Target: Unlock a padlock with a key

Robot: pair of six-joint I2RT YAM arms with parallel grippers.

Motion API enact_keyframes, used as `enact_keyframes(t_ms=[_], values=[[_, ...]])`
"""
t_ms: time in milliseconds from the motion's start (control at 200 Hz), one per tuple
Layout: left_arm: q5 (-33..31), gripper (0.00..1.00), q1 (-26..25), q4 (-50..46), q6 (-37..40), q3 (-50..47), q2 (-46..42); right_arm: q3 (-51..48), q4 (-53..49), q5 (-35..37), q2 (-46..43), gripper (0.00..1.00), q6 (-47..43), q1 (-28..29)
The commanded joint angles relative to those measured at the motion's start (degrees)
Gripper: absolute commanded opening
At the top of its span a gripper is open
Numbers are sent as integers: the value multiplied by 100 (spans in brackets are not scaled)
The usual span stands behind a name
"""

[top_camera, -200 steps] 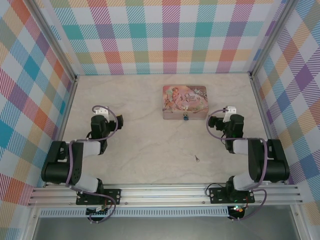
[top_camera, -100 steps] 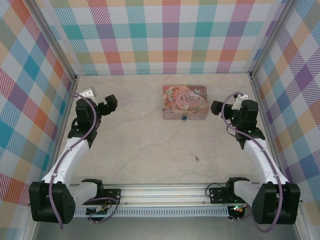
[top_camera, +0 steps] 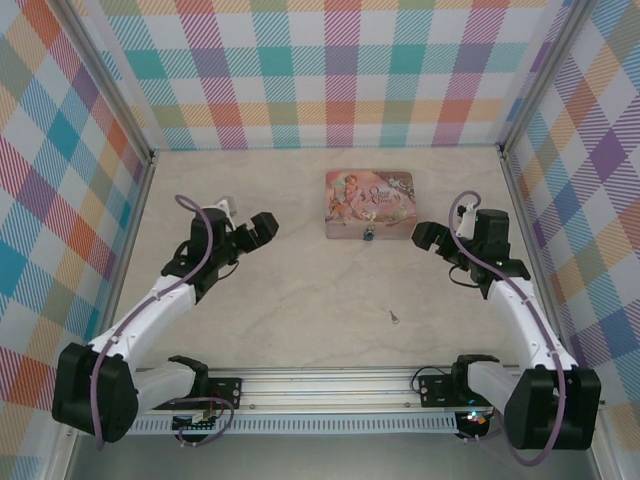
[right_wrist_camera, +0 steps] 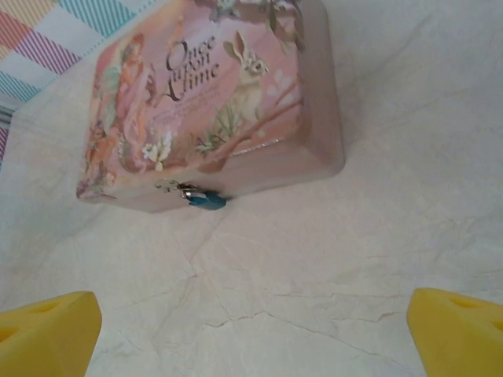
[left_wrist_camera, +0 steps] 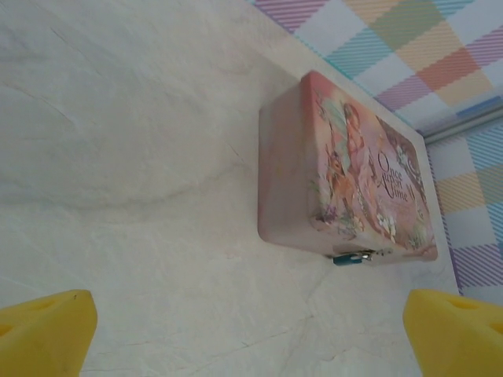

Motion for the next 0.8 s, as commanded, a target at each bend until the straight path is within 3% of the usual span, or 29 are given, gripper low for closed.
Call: enact_keyframes(t_ms=[0,105,175,290,390,795], values=[[45,100,-203,351,-234,89,218,81,-12,-194,119,100,116,42],[-18,100,-388,384,-238,201,407,35,-102,-221,153,100,223,71],[-60,100,-504,380,-256,266,519,48,-437,140,170,100,225,230],[-156,100,-673,462,-308,304,665,183,-1213,1192,218,100,12,888],[-230,100,-764,546,-360,344,790,246,-1705,1654,264,97,102,1477],[-398,100,-836,490,-306,550,989,88,-3079,2111,548,75,1213,3526]])
